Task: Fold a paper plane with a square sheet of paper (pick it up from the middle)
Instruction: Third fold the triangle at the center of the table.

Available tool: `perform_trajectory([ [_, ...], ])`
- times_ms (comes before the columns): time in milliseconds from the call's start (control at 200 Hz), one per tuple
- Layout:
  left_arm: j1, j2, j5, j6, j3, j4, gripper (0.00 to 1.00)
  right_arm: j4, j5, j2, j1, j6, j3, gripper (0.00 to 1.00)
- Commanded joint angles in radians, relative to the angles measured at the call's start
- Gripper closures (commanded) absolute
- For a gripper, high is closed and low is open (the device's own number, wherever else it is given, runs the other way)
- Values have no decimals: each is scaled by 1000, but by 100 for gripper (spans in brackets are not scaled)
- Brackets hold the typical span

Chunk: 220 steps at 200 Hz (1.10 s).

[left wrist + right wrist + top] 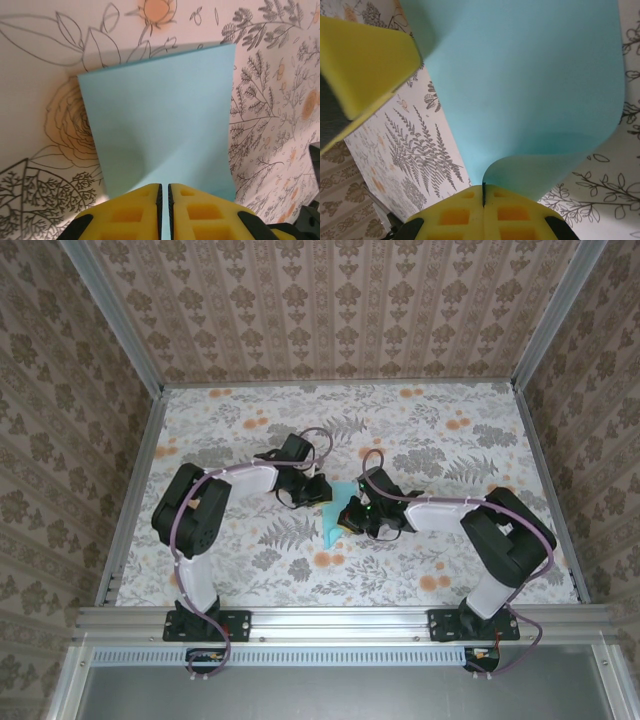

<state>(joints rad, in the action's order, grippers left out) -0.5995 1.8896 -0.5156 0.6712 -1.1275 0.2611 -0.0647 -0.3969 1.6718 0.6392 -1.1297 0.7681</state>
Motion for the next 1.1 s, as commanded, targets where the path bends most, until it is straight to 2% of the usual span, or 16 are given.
perform_trajectory([
  [0,21,-13,11,-31,-17,32,87,-19,11,27,5,3,32,98],
  [460,23,67,2,-37,-33,51,89,-28,8,82,5,21,71,97],
  [1095,21,75,5,-38,-31,62,90,-15,-7,113,6,44,91,97],
])
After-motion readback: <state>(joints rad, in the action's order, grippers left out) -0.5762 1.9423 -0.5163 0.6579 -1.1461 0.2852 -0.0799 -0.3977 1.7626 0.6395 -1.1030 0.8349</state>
